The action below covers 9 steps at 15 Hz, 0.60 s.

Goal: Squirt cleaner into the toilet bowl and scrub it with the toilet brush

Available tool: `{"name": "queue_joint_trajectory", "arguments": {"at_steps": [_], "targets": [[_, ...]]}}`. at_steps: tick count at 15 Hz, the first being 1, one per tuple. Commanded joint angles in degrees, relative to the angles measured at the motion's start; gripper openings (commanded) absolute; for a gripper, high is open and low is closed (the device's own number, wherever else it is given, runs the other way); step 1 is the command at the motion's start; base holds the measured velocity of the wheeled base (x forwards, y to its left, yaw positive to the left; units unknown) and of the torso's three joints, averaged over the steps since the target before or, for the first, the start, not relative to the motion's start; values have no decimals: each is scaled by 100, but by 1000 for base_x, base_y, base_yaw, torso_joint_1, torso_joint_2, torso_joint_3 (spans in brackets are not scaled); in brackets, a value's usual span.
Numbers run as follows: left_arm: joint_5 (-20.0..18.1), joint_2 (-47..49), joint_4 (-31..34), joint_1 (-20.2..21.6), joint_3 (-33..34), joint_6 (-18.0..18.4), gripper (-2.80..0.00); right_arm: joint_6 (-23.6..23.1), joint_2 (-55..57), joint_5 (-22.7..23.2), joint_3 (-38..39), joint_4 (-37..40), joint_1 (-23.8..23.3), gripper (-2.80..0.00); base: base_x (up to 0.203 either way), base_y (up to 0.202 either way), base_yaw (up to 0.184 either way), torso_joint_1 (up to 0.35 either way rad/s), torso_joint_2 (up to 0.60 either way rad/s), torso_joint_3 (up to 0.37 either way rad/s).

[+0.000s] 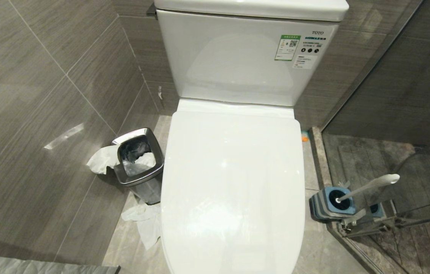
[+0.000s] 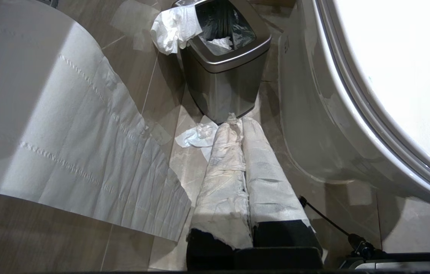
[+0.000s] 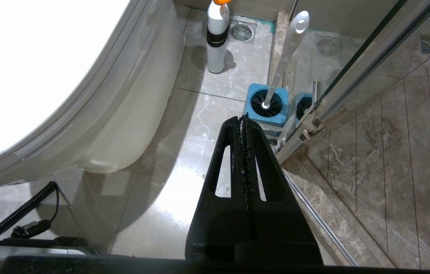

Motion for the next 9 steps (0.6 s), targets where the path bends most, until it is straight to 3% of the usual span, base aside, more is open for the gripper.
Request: {"name": "queue_joint_trajectory", "arguments": {"at_steps": [1,9], "targets": [[3,-1,-4,0,9,-1,-280,0,5,6,1,1,1,-280,0,0,0,0,0,0],[3,7,-4,0,9,-2,-280,0,5,14,1,2,9,-280,0,0,0,0,0,0]]}}
